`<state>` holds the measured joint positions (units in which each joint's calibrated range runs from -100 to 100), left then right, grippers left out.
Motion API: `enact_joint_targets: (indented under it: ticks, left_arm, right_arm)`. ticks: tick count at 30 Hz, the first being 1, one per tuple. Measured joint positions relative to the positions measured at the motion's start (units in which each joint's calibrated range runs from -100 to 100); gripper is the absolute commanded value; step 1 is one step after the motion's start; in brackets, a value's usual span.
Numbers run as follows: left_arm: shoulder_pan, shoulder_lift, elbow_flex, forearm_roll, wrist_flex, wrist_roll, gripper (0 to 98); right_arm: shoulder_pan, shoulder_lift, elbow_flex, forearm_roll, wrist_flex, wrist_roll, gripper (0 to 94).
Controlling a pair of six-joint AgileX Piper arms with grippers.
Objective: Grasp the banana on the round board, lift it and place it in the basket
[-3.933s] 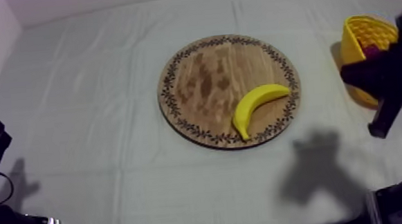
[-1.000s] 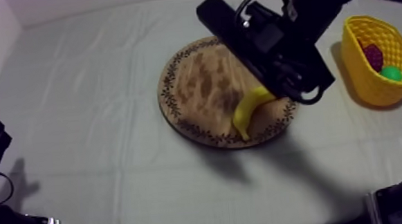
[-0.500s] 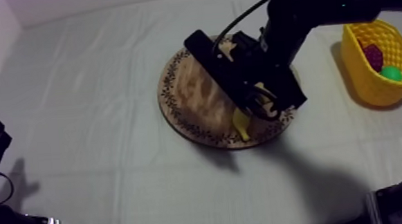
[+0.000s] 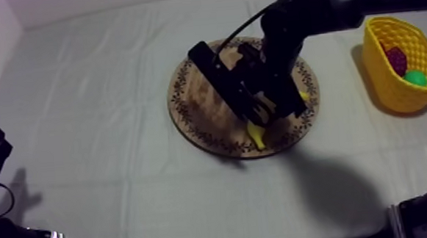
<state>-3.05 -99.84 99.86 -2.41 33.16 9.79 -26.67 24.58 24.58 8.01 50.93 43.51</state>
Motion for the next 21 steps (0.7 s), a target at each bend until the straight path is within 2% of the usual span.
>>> enact_joint_targets:
  ticks: [15,21]
  left_arm:
    - [0.0,0.0,0.0,0.0,0.0,0.0,0.1]
    - [0.0,0.0,0.0,0.0,0.0,0.0,0.1]
  right_arm:
    - [-0.2,0.5,3.0,0.5,-2.5,-1.2,33.8]
    - [-0.2,0.7,4.8,0.9,-5.6,-2.5,22.8]
